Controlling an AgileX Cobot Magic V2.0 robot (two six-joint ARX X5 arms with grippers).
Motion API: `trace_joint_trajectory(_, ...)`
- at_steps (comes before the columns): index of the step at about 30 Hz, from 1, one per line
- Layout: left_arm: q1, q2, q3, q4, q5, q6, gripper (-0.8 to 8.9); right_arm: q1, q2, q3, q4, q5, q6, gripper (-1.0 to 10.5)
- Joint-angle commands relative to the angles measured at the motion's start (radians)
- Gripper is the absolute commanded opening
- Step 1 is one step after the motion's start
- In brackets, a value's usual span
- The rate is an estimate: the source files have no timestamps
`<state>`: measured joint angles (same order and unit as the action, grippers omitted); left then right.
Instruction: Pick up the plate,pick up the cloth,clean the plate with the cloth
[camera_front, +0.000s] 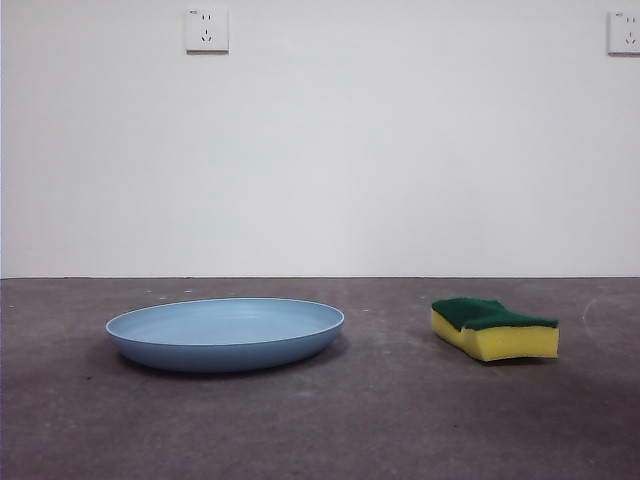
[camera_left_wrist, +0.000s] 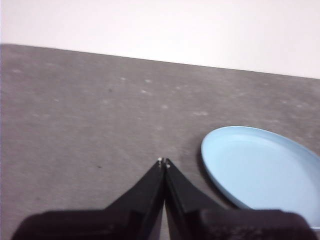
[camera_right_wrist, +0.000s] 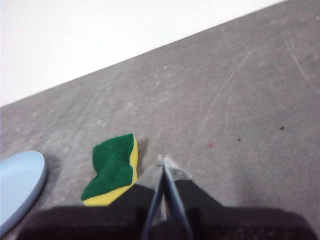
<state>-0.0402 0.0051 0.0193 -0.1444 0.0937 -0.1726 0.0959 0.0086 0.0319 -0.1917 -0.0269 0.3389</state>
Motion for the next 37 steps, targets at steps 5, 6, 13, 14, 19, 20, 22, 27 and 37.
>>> trace_joint_trajectory(5, 0.003, 0.024, 0.105, -0.109, 0.013, -0.095, -0.06, -0.002, 0.109, 0.128, -0.02, -0.006, 0.056, -0.1)
trace_joint_trajectory(6, 0.003, 0.038, 0.127, -0.124, 0.013, -0.095, -0.06, -0.002, 0.135, 0.153, -0.028, -0.015, 0.053, -0.1)
trace_joint_trajectory(13, 0.003, 0.193, 0.282, -0.175, 0.013, -0.093, -0.06, -0.002, 0.372, 0.383, -0.111, -0.072, -0.039, -0.1)
trace_joint_trajectory(14, 0.003, 0.222, 0.306, -0.179, 0.014, -0.093, -0.06, -0.002, 0.408, 0.418, -0.125, -0.088, -0.069, -0.1)
trace_joint_trajectory(19, 0.003, 0.373, 0.432, -0.231, 0.031, -0.084, -0.06, -0.002, 0.578, 0.592, -0.248, -0.163, -0.166, 0.0)
trace_joint_trajectory(20, 0.003, 0.408, 0.459, -0.247, 0.046, -0.072, -0.06, -0.002, 0.616, 0.629, -0.282, -0.18, -0.178, 0.0)
trace_joint_trajectory(22, 0.003, 0.475, 0.51, -0.283, 0.084, -0.041, -0.05, -0.002, 0.676, 0.687, -0.329, -0.198, -0.191, 0.0)
trace_joint_trajectory(27, 0.003, 0.641, 0.62, -0.384, 0.186, 0.002, 0.0, -0.002, 0.814, 0.805, -0.4, -0.293, -0.237, 0.0)
trace_joint_trajectory(37, 0.001, 0.842, 0.674, -0.422, 0.356, 0.016, 3.81, -0.002, 0.898, 0.849, -0.462, -0.312, -0.224, 4.5)
